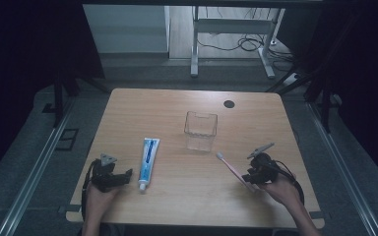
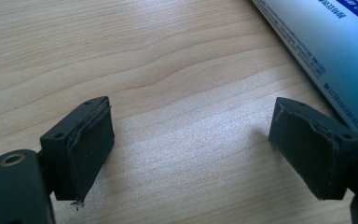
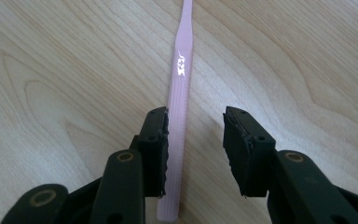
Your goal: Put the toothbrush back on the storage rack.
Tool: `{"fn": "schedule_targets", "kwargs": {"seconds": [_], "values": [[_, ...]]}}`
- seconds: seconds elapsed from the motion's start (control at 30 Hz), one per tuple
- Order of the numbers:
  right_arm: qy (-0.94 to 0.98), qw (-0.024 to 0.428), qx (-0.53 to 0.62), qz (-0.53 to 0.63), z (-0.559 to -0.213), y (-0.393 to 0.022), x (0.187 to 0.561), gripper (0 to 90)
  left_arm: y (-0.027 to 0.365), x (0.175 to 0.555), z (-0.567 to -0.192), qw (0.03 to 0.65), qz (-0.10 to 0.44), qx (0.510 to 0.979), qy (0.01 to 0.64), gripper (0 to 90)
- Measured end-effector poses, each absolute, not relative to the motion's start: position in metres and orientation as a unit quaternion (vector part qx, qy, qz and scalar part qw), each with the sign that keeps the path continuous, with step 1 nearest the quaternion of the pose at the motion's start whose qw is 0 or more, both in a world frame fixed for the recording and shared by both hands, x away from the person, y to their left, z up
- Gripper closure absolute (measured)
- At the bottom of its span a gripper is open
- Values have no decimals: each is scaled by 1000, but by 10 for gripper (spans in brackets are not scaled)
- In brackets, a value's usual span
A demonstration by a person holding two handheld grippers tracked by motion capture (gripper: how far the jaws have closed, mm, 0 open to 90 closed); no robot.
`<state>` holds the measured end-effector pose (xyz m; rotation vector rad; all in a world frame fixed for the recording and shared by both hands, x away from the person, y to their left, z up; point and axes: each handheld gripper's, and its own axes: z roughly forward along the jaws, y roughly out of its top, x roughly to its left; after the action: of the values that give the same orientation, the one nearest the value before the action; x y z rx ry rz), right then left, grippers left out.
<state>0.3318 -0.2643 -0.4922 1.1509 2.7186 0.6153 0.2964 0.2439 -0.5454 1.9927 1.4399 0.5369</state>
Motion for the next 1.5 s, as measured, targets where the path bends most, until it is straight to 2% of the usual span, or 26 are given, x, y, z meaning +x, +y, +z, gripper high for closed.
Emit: {"fn": "schedule_targets", "kwargs": {"seconds": [0.43, 0.83, 1.03, 1.5], "values": [[924, 42, 358, 126, -492, -231, 355, 649, 244, 296, -545, 308, 203, 753, 545, 140], [932, 27, 356, 66, -499, -206, 372, 731, 244, 296, -545, 308, 203, 753, 544, 140], [931, 22, 361, 51, -499, -200, 378, 775, 244, 296, -545, 308, 203, 753, 545, 139], [930, 13, 362, 64, -497, -202, 379, 791, 244, 296, -545, 307, 203, 754, 544, 139]]}}
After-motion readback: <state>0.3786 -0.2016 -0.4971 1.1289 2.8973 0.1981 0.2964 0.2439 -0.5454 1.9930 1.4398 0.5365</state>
